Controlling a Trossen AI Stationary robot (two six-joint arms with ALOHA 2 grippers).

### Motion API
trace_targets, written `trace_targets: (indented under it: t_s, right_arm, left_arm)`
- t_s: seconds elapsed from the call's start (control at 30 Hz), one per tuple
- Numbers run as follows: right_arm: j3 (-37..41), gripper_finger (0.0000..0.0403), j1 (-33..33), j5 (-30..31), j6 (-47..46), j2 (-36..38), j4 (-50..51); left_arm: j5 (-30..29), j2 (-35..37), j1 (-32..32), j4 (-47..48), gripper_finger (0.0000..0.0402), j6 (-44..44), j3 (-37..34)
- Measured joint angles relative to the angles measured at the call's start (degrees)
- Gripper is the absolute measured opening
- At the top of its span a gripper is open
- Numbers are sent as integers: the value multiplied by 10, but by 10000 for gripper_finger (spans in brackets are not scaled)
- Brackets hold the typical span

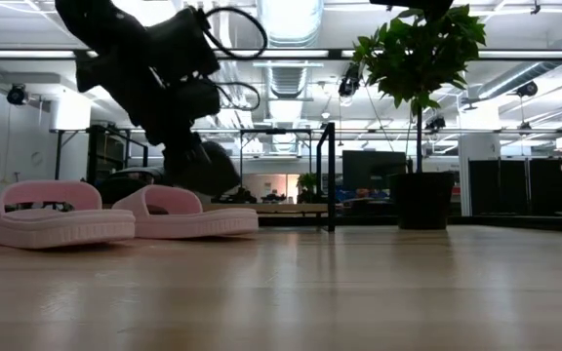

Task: Pick and place slides into the shelf
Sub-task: Put the black slipper on the shelf

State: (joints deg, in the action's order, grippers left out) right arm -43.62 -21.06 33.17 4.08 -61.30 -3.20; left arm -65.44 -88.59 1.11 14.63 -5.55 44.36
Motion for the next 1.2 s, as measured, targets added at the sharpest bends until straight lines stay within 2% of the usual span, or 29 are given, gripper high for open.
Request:
trace_targets:
  t_s: [0.17, 0.37, 0.53, 0.8, 1.0, 1.2]
  right_arm:
    - [0, 90, 0, 0, 0, 0, 0]
    - [0, 84, 0, 0, 0, 0, 0]
    - [0, 87, 0, 0, 0, 0, 0]
    - [0, 89, 0, 0, -1, 0, 0]
    - [0, 82, 0, 0, -6, 0, 0]
    - [0, 86, 0, 0, -6, 0, 0]
  left_arm:
    - [0, -6, -10, 32, 22, -39, 0]
    - [19, -6, -15, 38, 22, -45, 1]
    - [27, -6, -15, 40, 62, -46, 1]
    - [109, -6, -20, 43, 111, -46, 1]
    - [162, -5, -27, 45, 120, -46, 1]
    - [241, 29, -30, 70, 121, -24, 1]
